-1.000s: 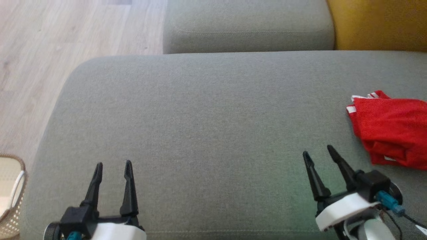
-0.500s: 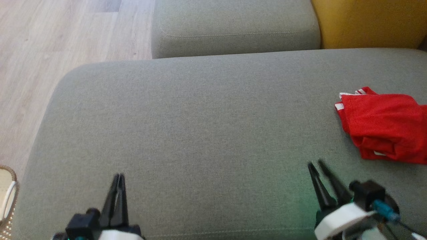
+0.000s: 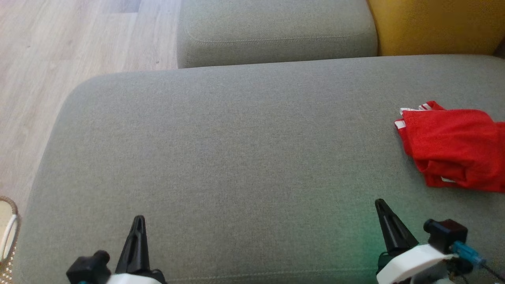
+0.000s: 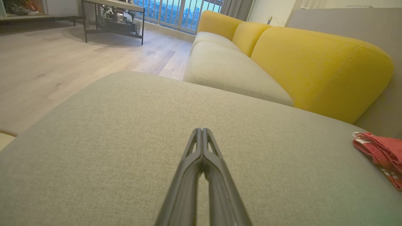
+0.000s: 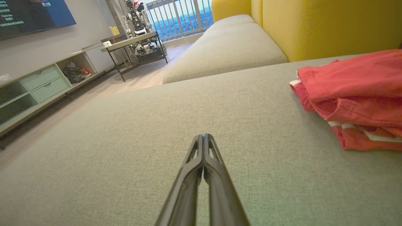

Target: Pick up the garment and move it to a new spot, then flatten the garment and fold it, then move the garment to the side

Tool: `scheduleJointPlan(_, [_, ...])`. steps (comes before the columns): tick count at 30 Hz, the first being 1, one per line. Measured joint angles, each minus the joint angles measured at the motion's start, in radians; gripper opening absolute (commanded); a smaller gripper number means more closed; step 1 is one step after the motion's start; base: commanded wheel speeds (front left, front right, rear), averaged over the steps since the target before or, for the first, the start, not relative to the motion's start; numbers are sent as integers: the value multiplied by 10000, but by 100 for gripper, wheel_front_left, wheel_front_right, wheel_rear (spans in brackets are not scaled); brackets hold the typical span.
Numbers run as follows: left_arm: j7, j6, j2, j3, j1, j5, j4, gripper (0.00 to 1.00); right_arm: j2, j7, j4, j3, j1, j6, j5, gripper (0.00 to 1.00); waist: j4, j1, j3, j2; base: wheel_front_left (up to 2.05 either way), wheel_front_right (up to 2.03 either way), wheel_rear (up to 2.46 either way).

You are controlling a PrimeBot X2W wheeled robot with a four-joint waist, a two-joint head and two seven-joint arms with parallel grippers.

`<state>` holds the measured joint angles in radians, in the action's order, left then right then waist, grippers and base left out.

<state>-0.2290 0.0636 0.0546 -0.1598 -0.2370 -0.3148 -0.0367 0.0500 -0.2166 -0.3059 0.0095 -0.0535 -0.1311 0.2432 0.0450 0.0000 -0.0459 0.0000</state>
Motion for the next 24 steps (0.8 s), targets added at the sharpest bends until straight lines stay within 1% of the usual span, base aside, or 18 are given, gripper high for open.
scheduleJointPlan(24, [537, -412, 63, 234, 593, -2915, -554, 0, -13, 738, 19, -303, 106, 0, 2886, 0, -95, 0, 104, 0, 0, 0, 0])
